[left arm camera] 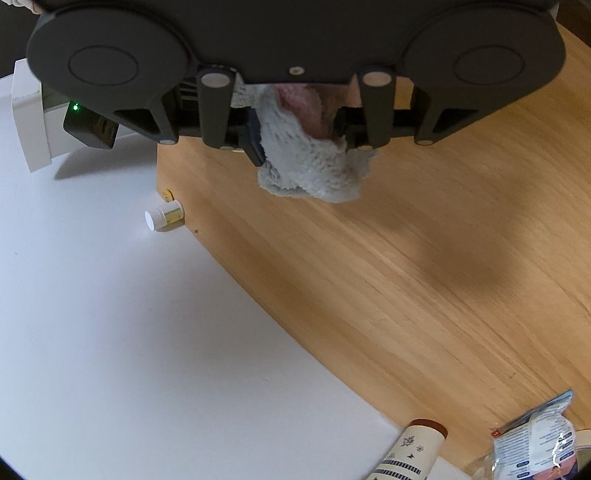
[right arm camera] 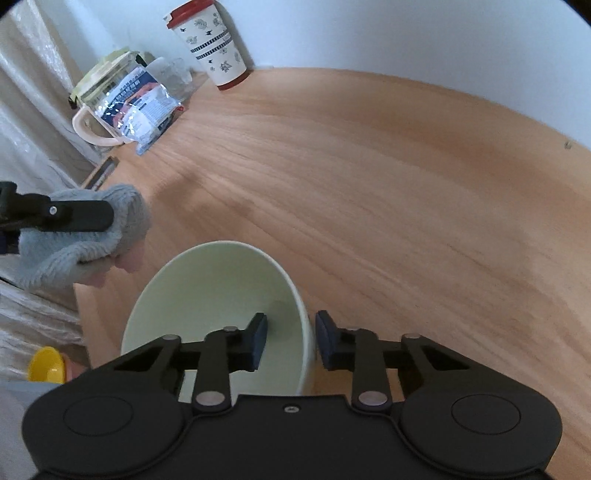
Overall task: Clean bowl
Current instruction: 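Rub the cloth over the bowl rim and inner wall with the left tool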
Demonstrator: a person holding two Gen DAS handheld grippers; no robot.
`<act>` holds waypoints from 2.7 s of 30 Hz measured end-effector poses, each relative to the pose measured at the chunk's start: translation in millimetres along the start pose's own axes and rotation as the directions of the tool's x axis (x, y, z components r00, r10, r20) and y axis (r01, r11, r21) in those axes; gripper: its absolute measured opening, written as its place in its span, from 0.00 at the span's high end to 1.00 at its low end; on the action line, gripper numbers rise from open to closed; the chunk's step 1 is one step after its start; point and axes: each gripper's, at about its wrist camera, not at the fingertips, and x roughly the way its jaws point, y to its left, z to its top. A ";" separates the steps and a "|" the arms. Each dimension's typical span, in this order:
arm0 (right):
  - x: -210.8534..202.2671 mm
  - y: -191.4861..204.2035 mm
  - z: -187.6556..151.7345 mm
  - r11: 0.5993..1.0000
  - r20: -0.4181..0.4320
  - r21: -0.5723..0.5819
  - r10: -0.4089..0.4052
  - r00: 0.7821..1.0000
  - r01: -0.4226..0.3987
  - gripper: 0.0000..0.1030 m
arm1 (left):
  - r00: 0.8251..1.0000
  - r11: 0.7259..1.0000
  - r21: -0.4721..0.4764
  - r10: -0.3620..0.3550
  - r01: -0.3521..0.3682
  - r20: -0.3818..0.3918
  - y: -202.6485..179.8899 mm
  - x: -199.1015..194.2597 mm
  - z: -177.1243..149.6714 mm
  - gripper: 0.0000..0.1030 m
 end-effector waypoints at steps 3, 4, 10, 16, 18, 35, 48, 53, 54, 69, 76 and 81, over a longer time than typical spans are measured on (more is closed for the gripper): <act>1.4 -4.1 -2.7 0.999 0.001 0.036 0.035 0.999 -0.035 0.82 | 1.000 1.000 -0.020 0.007 -0.007 0.001 0.8 1.8 -4.5 0.65; 2.0 -5.6 -3.5 0.997 -0.003 0.053 0.049 0.999 -0.049 0.83 | 1.000 1.000 -0.025 0.007 -0.007 0.002 1.3 1.5 -5.6 0.65; -3.2 13.7 -12.8 1.000 0.032 -0.008 -0.008 0.999 0.009 0.87 | 1.000 1.000 -0.017 -0.018 0.018 -0.002 1.4 1.3 -5.4 0.65; -17.4 52.2 -19.8 0.976 0.095 -0.149 -0.144 0.985 0.158 0.87 | 0.998 0.998 0.014 -0.069 0.069 0.013 -2.0 -0.4 15.2 0.65; -20.5 74.5 -22.3 0.937 0.132 -0.249 -0.216 0.967 0.243 0.86 | 0.996 0.995 0.019 -0.093 0.093 0.011 -3.0 1.0 25.1 0.65; -33.9 149.3 -10.5 0.771 0.293 -0.325 -0.468 0.833 0.548 0.85 | 0.942 0.950 0.132 -0.251 0.284 -0.221 -42.6 48.2 62.1 0.64; -45.1 151.1 4.4 0.762 0.293 -0.197 -0.554 0.779 0.616 0.84 | 0.938 0.868 0.390 -0.211 0.309 -0.275 -69.3 43.0 52.3 0.68; -43.0 154.8 4.9 0.750 0.292 -0.197 -0.570 0.768 0.632 0.84 | 0.955 0.851 0.454 -0.162 0.263 -0.249 -69.0 43.7 50.4 0.73; -42.9 155.7 4.8 0.745 0.295 -0.196 -0.576 0.763 0.638 0.84 | 0.957 0.859 0.445 -0.152 0.252 -0.249 -63.7 45.2 51.6 0.74; -23.2 164.8 22.4 0.741 0.267 -0.180 -0.596 0.757 0.647 0.84 | 0.930 0.869 0.367 -0.239 0.333 -0.278 -64.8 27.5 52.5 0.76; -20.9 164.7 35.3 0.736 0.274 -0.167 -0.605 0.748 0.656 0.84 | 0.938 0.852 0.419 -0.210 0.314 -0.275 -69.2 25.7 48.9 0.75; -17.5 165.8 32.5 0.724 0.266 -0.178 -0.617 0.741 0.667 0.84 | 0.941 0.894 0.357 -0.166 0.270 -0.295 -47.3 41.7 53.7 0.75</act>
